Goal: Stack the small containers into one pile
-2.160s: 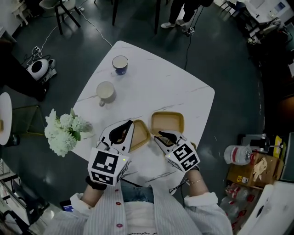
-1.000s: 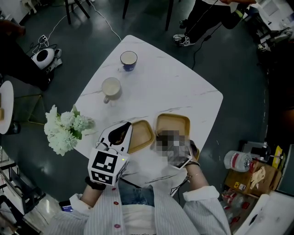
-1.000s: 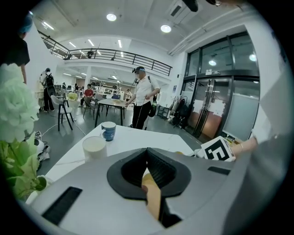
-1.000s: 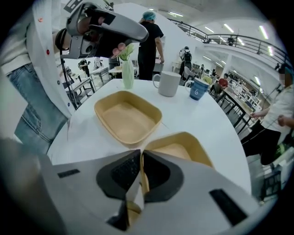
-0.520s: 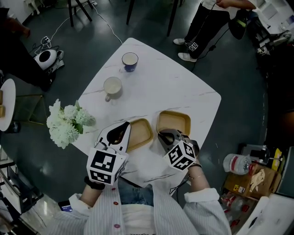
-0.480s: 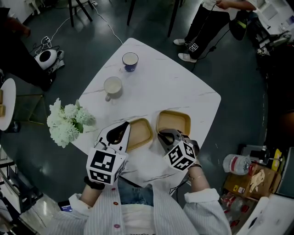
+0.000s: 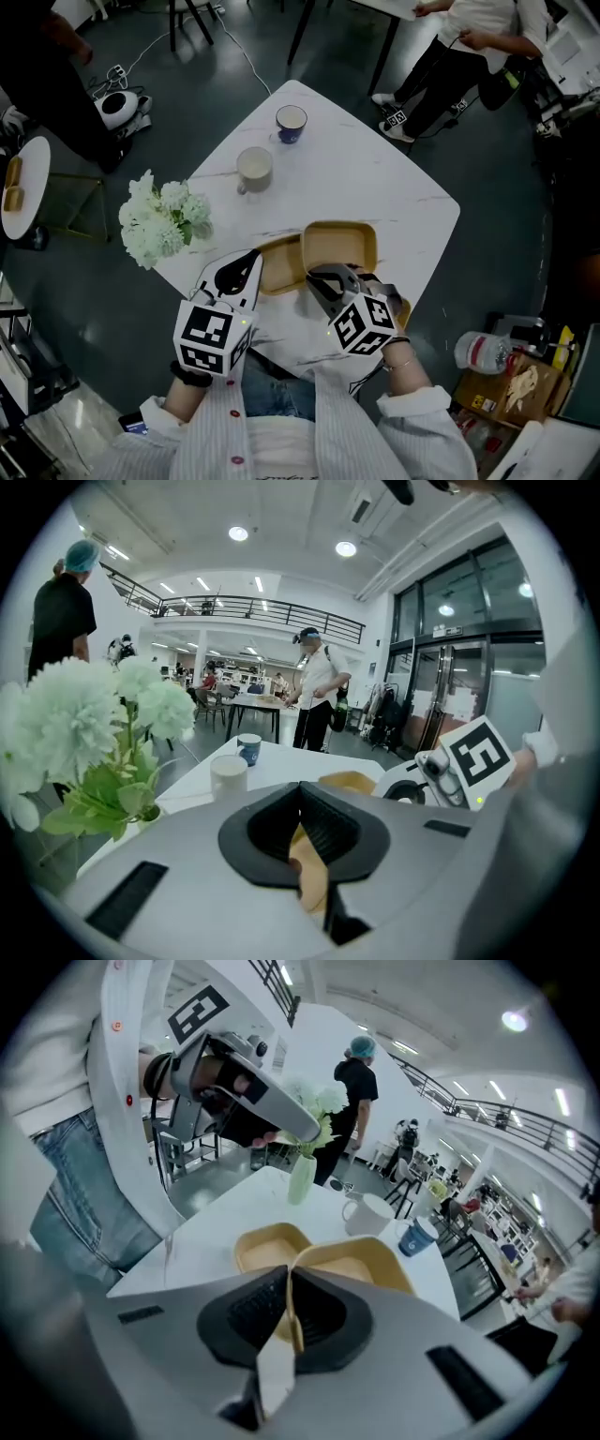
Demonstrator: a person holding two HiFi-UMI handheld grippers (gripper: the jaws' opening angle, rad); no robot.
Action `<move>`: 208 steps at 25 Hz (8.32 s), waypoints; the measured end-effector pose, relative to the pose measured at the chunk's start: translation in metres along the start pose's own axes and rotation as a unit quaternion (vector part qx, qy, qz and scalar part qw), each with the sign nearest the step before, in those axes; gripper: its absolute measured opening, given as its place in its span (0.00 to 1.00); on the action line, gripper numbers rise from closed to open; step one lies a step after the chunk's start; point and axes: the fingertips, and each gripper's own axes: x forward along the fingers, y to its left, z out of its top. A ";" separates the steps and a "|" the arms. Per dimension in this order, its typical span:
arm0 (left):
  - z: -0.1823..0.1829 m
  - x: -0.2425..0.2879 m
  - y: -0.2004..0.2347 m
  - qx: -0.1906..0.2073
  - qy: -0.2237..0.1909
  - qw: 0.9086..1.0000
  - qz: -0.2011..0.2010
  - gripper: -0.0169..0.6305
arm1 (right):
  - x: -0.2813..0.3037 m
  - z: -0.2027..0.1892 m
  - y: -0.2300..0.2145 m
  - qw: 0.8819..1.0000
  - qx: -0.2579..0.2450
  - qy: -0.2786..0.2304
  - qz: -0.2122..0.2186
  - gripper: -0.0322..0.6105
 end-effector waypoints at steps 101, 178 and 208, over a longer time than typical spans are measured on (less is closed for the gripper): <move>-0.046 -0.034 -0.098 0.024 0.018 0.997 -0.070 0.05 | -0.059 -0.151 0.095 0.984 0.144 0.103 -0.034 0.19; -0.048 -0.058 0.047 -0.017 0.010 0.999 -0.029 0.05 | 0.044 0.021 0.069 0.972 -0.205 0.019 0.116 0.09; -0.043 -0.041 0.030 -0.011 0.017 0.999 -0.050 0.05 | 0.038 0.020 0.053 0.994 -0.040 0.000 0.101 0.18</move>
